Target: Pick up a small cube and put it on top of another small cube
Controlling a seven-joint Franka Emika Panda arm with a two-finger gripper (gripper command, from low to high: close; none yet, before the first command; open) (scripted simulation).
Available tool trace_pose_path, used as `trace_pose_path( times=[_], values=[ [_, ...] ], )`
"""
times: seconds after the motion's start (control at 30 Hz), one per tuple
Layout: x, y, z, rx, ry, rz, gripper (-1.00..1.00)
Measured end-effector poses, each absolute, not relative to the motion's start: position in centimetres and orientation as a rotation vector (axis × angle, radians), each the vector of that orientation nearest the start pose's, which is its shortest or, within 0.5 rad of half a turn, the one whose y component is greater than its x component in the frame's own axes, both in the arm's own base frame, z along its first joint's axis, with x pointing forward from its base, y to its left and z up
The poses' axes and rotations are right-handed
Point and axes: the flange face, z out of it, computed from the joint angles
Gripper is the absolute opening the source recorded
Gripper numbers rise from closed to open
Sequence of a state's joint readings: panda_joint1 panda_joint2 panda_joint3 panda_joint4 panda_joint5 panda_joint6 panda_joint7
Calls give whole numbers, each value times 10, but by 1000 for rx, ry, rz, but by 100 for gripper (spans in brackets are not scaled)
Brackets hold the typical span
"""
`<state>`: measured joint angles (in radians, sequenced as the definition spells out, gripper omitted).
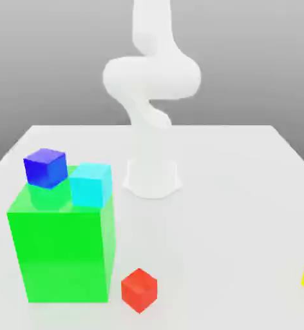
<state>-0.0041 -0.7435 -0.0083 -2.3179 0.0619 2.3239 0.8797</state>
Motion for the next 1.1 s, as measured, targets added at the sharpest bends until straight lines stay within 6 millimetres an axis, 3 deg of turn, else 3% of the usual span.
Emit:
trace_pose_path(
  times=[0.27,0.53,0.8,1.1],
  values=[
    [428,-10,589,-2072,1593,-497,0],
    [464,-6,487,-1753,2021,-165,0],
    [474,-1,384,-1360,2444,66,0],
    [460,-4,281,-800,2865,153,0]
  ],
)
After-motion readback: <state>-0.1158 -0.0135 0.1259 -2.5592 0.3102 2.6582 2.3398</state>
